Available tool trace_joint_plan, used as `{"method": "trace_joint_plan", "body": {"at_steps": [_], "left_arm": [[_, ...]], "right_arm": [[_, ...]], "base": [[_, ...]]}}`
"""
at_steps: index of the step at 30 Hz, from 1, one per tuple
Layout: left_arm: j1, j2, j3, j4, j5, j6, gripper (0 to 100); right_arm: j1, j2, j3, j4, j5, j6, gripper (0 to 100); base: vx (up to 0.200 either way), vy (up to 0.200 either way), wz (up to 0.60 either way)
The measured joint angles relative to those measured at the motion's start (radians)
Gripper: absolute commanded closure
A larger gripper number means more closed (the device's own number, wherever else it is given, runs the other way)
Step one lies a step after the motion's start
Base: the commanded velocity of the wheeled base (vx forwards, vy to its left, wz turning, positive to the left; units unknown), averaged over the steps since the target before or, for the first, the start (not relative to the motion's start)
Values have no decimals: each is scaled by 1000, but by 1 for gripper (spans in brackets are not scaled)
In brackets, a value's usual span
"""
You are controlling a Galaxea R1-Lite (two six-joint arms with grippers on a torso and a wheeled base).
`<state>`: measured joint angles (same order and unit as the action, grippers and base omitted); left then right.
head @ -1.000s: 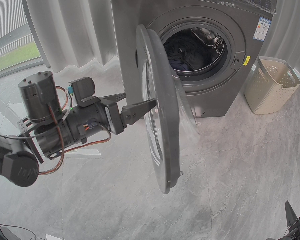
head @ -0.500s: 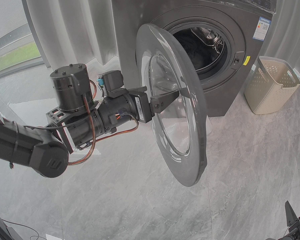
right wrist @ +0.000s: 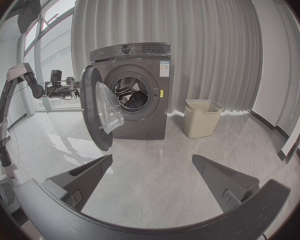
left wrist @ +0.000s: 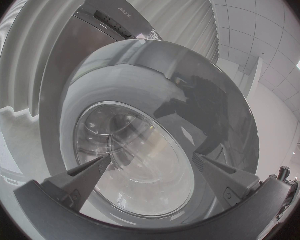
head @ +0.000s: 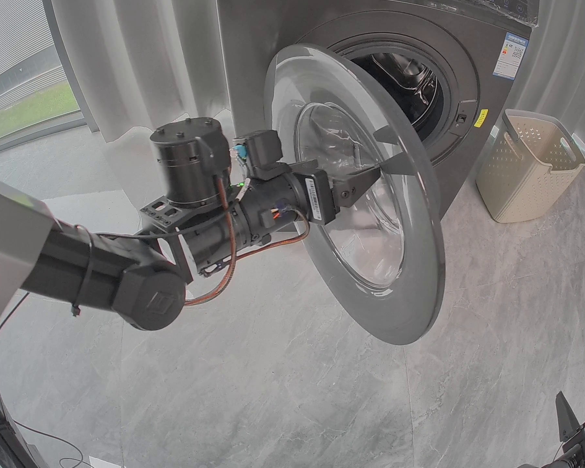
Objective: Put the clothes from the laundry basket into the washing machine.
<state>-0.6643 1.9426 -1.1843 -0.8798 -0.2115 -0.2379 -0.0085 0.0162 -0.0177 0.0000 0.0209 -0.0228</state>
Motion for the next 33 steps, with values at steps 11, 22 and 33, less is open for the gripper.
{"method": "trace_joint_plan", "body": {"at_steps": [11,22,33], "left_arm": [[-21,153,-226,-46,112,-1,0],[-21,161,-214,-63,149,2,0],[-17,88,-226,-49,149,-1,0]], "right_arm": [[1,0,0,0,0,0,0],[1,0,0,0,0,0,0],[0,0,0,0,0,0,0]], "base": [[0,0,0],[0,0,0],[0,0,0]]}}
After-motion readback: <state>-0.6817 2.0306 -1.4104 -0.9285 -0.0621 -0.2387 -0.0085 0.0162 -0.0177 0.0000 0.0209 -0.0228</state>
